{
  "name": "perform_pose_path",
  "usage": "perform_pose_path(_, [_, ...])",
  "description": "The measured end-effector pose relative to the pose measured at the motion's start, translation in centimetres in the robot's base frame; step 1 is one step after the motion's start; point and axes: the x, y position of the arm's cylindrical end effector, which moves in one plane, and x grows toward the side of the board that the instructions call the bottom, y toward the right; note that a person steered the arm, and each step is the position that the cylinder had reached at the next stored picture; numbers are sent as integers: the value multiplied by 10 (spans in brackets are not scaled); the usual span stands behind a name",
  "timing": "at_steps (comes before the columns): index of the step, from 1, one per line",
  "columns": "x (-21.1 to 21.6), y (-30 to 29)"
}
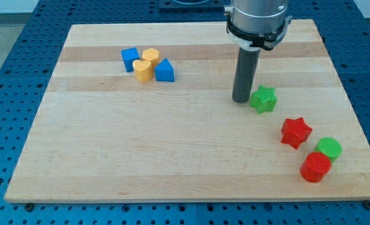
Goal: Move the green star to the red star
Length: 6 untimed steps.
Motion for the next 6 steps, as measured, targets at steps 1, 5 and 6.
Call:
perform_pose_path(1, [-8, 38])
perform_pose_path(5, [42, 60])
perform_pose_path(6, [42, 60])
